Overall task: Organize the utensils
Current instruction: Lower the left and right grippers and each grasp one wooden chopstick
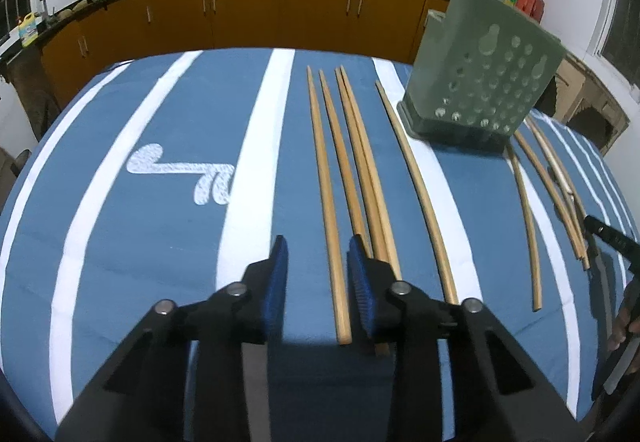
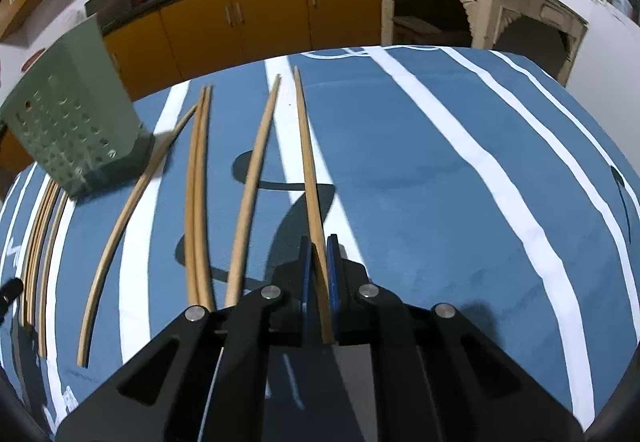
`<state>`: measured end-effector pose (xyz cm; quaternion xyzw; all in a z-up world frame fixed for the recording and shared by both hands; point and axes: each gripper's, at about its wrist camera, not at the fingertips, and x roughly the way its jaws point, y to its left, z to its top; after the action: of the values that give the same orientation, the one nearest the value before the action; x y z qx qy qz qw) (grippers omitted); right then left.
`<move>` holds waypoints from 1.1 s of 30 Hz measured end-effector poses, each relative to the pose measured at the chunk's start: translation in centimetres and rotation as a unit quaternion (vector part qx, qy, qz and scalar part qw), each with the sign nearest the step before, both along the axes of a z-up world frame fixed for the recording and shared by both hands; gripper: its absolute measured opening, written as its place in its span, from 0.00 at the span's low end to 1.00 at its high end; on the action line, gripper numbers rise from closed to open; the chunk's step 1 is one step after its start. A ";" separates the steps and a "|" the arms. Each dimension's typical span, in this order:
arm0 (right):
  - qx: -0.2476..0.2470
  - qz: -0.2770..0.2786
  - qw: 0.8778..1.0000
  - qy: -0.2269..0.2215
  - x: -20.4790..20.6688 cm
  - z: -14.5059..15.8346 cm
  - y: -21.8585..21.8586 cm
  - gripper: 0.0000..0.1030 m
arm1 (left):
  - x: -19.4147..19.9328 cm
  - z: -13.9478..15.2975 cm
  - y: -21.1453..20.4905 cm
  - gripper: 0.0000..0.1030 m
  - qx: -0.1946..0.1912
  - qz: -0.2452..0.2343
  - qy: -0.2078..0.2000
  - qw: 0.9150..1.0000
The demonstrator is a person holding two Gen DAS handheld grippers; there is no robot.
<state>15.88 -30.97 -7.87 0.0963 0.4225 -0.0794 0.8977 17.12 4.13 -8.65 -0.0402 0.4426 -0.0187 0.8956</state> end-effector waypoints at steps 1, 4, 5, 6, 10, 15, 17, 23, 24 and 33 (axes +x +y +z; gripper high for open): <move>-0.002 0.001 1.000 0.000 0.1 0.0 0.1 0.08 | 0.0 0.0 -0.1 0.27 0.007 0.000 -0.003 1.000; -0.006 0.000 1.000 0.000 0.5 -0.1 0.3 0.08 | 0.2 0.0 -0.3 0.13 0.016 -0.001 -0.002 1.000; -0.004 -0.001 1.000 -0.001 0.4 -0.1 0.3 0.08 | 0.3 -0.1 -0.2 0.08 0.023 0.004 -0.002 1.000; -0.002 -0.002 1.000 -0.001 0.5 -0.1 0.2 0.08 | 0.5 -0.1 0.0 0.08 0.022 0.008 -0.001 1.000; -0.002 -0.012 1.000 -0.003 0.1 -0.1 0.0 0.08 | 1.0 0.0 1.1 0.08 0.020 0.026 -0.003 0.999; -0.003 -0.012 1.000 -0.003 0.0 -0.2 0.0 0.08 | 1.0 0.1 1.5 0.09 0.018 0.023 -0.005 1.000; -0.001 -0.013 1.000 -0.005 -0.1 -0.3 0.0 0.08 | 0.8 0.0 1.6 0.11 0.013 0.021 -0.007 1.000; -0.010 -0.008 1.000 -0.011 -0.6 -0.4 0.3 0.09 | 0.1 0.0 1.2 0.14 0.011 0.019 -0.011 1.000; -0.010 -0.007 1.000 -0.011 -0.6 -0.4 0.3 0.08 | 0.0 0.0 1.2 0.14 0.010 0.019 -0.012 1.000; 0.010 -0.003 0.999 -0.035 -1.8 0.7 -0.2 0.07 | -1.2 0.1 1.6 0.07 -0.008 0.018 -0.008 1.000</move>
<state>14.10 -31.12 -7.12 0.1095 0.3911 -0.0739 0.9108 15.87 5.73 -8.59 -0.0550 0.4342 -0.0069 0.8991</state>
